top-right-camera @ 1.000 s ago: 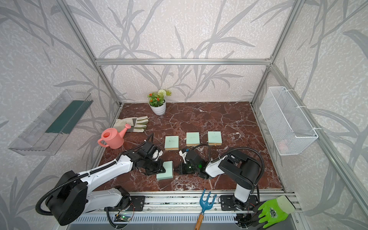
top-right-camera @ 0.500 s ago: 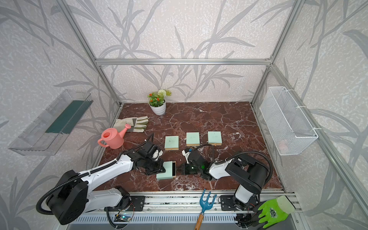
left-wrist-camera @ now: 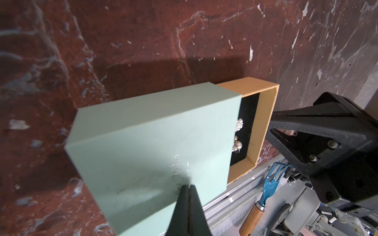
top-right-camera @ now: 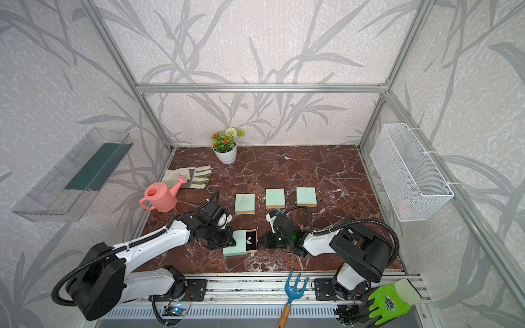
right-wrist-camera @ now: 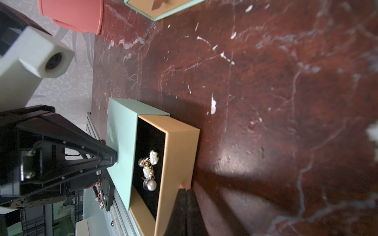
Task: Take out the earrings from the drawer-style jewelry box
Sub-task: Open the drawer in the jewelry box.
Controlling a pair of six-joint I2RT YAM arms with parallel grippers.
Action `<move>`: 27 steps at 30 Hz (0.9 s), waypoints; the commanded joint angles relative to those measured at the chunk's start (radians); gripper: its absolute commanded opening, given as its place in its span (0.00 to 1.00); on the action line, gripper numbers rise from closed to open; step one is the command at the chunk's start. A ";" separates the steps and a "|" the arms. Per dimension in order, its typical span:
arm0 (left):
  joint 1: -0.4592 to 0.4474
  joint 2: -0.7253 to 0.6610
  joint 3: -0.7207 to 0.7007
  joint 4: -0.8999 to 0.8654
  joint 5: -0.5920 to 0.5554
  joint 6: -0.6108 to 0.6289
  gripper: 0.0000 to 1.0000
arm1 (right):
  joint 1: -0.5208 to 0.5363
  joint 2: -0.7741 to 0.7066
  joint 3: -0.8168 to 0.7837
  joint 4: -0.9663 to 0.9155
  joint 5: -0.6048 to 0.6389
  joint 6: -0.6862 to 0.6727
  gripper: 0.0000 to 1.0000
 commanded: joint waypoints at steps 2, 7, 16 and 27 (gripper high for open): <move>-0.002 0.019 -0.002 -0.064 -0.067 0.012 0.00 | -0.010 -0.034 -0.010 -0.065 0.043 -0.022 0.00; -0.002 0.010 -0.003 -0.062 -0.067 0.012 0.00 | -0.024 -0.054 -0.016 -0.095 0.064 -0.023 0.00; -0.002 0.011 0.000 -0.053 -0.058 0.021 0.00 | -0.026 -0.038 -0.002 -0.096 0.039 -0.027 0.00; -0.002 0.010 0.001 -0.055 -0.059 0.024 0.00 | -0.027 -0.064 0.002 -0.130 0.064 -0.037 0.00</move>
